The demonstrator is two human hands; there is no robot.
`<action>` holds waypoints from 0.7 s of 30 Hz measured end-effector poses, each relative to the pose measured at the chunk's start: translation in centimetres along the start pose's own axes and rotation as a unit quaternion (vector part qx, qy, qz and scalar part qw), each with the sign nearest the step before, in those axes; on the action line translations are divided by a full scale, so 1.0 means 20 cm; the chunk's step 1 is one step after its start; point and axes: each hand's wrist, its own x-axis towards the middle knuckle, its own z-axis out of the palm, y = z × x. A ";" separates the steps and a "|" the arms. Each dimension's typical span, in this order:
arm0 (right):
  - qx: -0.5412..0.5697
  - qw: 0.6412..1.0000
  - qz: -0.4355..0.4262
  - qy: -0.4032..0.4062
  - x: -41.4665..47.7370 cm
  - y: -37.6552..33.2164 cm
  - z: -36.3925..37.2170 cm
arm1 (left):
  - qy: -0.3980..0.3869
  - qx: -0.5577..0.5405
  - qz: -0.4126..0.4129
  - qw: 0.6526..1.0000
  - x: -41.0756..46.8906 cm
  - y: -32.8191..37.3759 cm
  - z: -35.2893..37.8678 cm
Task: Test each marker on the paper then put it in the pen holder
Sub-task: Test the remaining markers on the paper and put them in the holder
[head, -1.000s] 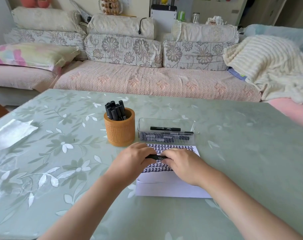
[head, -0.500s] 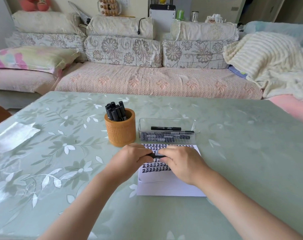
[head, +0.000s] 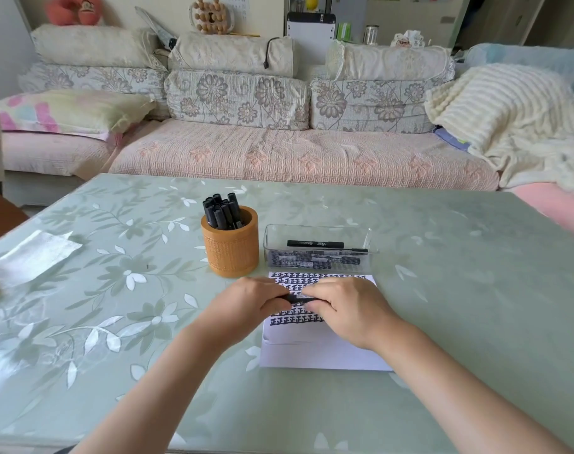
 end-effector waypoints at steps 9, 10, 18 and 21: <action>0.039 0.994 0.088 -0.051 -0.06 0.08 -0.08 | 0.051 0.022 -0.102 0.993 -0.12 -0.15 -0.03; 0.053 0.993 0.098 -0.048 -0.07 0.09 -0.07 | 0.051 0.032 -0.127 0.990 -0.14 -0.17 -0.02; 0.151 0.977 0.147 -0.028 -0.15 0.12 -0.04 | 0.016 0.125 -0.184 0.975 -0.16 -0.15 0.04; 0.185 0.975 0.125 0.002 -0.18 0.12 -0.03 | 0.028 0.124 -0.191 0.973 -0.15 -0.12 0.04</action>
